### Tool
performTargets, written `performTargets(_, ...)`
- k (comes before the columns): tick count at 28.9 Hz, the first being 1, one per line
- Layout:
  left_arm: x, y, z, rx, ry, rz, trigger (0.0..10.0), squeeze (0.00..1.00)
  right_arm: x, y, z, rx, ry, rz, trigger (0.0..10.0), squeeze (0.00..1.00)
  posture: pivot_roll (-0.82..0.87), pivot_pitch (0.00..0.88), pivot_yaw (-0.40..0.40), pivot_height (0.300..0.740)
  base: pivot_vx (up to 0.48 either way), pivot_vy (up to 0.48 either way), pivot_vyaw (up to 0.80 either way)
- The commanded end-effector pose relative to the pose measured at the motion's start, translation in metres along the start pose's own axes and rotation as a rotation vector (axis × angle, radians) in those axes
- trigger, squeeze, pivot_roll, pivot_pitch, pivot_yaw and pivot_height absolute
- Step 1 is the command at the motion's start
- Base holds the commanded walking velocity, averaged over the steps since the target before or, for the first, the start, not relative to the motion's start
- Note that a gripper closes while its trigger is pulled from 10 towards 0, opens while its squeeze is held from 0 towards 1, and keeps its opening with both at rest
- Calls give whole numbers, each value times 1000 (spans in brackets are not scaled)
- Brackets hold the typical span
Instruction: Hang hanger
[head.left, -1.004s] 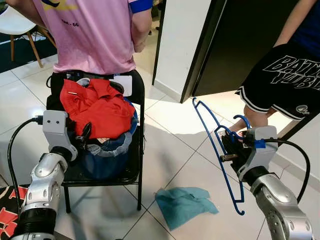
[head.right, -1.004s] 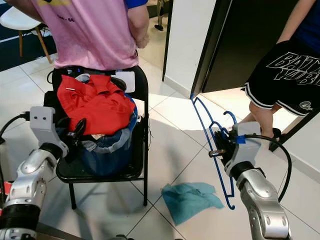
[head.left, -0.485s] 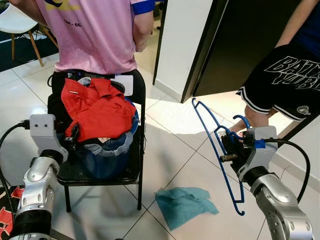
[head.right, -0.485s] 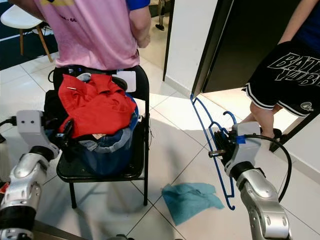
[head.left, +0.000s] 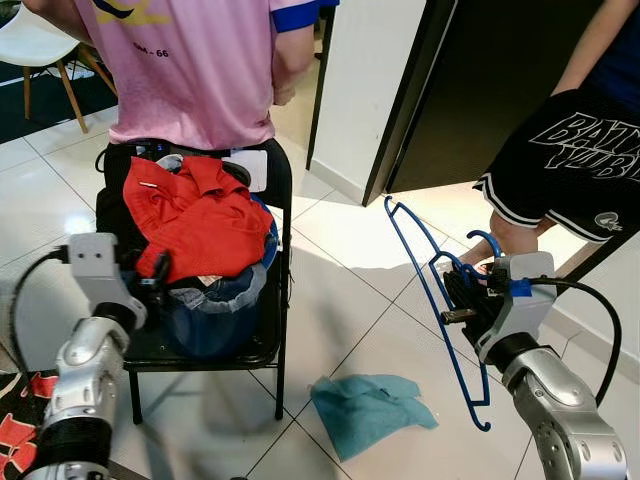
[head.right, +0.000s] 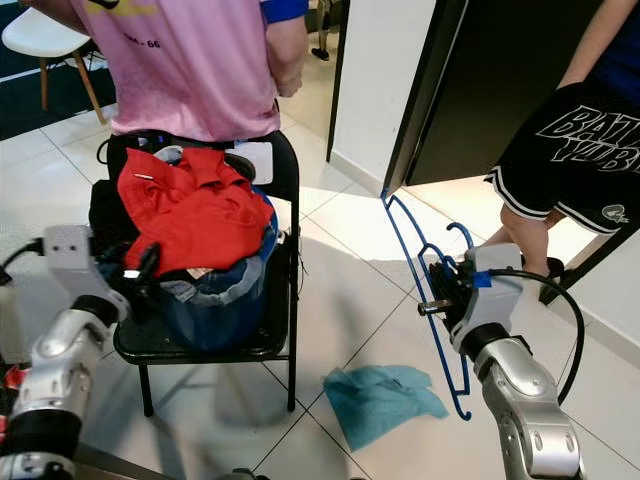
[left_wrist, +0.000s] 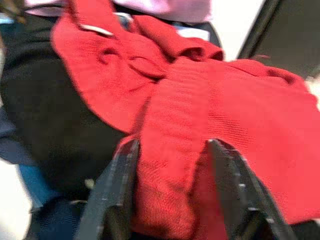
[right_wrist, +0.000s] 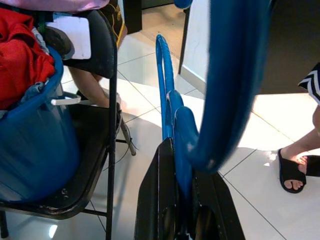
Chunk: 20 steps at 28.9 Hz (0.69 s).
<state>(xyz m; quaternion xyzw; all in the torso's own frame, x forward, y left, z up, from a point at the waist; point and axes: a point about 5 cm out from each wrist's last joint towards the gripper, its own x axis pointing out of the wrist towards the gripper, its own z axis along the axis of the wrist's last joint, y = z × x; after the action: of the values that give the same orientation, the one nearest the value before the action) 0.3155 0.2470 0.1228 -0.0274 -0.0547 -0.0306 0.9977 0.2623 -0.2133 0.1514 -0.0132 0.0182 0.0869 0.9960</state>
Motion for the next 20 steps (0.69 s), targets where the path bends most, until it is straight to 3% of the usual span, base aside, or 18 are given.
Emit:
performTargets(1,-4,-9,-15,-40,59,-51,3412,0,-5,-5,1,-11,3,-15,10000,0,-36,147,-109,740,0,0,0)
performTargets(2,-4,-10,-16,-42,60,-59,3412,0,-5,-5,1,-10,3,-15,10000,0,-36,147,-109,740,0,0,0)
performTargets(3,-4,-10,-15,-43,60,-62,2471,0,-5,-5,1,-10,2,-15,10000,0,-33,151,-110,740,0,0,0)
performTargets(5,-4,-10,-15,-43,60,-62,2471,0,-4,-5,1,-10,2,-16,10000,0,-33,151,-110,740,0,0,0)
performTargets(6,-4,-10,-15,-45,58,-64,1137,0,-4,-5,2,-9,2,-16,10000,0,-33,152,-109,740,0,0,0)
performTargets(9,-4,-10,-13,-47,52,-69,706,0,-4,-5,2,-8,1,-16,10000,0,-31,152,-109,740,0,0,0)
performTargets(16,-2,-12,-9,-63,33,-82,902,0,-4,-5,2,-6,0,-17,10000,0,-29,151,-109,740,0,0,0)
performTargets(18,0,-16,-2,-92,0,-117,980,0,-3,-4,1,-5,0,-18,10000,0,-25,149,-108,740,0,0,0)
performTargets(19,6,-23,18,-129,-77,-181,118,0,-3,-4,1,-3,0,-18,10000,0,-22,146,-107,740,0,0,0)
performTargets(20,6,-23,18,-129,-77,-181,118,0,-3,-4,1,-3,0,-18,10000,0,-22,146,-107,740,0,0,0)
